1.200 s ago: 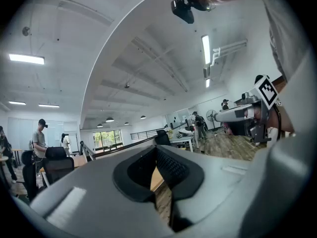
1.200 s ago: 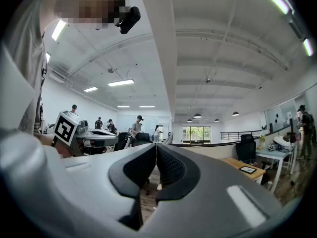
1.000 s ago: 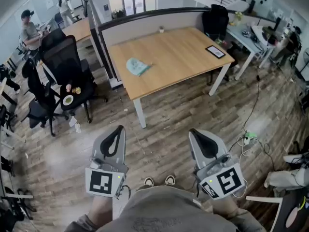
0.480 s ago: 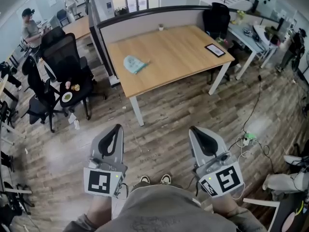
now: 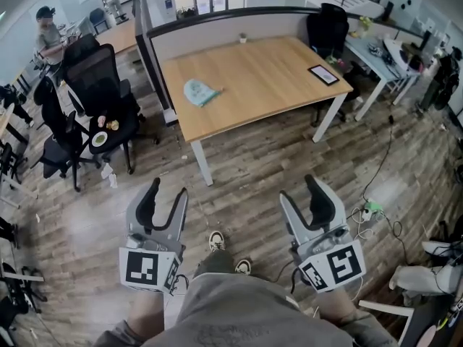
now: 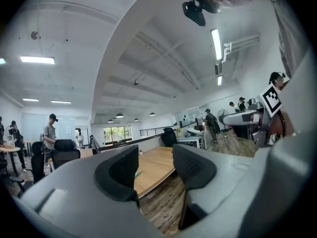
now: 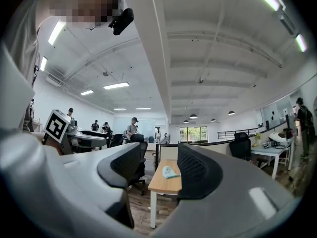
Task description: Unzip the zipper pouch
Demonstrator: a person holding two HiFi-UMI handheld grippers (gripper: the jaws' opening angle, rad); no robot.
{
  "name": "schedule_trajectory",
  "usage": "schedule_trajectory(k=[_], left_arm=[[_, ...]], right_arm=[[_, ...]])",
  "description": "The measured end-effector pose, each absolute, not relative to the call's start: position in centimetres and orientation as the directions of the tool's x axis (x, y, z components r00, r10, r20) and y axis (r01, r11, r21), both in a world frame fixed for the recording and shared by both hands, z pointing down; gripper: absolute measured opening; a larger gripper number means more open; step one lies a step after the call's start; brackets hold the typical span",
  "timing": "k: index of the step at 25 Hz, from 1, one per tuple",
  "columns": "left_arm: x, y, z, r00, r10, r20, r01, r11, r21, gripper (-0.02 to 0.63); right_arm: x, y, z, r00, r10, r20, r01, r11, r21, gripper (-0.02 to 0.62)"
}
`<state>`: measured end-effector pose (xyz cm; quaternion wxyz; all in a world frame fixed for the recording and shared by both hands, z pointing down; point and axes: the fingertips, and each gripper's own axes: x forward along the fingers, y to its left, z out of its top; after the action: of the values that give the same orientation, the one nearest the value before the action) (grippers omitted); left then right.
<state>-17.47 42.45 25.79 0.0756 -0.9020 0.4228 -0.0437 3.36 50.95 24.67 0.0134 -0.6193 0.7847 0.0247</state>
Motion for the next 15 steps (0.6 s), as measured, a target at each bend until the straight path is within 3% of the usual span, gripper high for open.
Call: schedule_trajectory(k=[15], left_arm=[[-15.4, 34.8, 28.3, 0.637, -0.769, 0.057, -0.752, -0.636, -0.174, 0.216]], right_arm=[[5.7, 43.0, 26.8, -0.242, -0.970, -0.009, -0.970, 0.242, 0.004, 0.218]])
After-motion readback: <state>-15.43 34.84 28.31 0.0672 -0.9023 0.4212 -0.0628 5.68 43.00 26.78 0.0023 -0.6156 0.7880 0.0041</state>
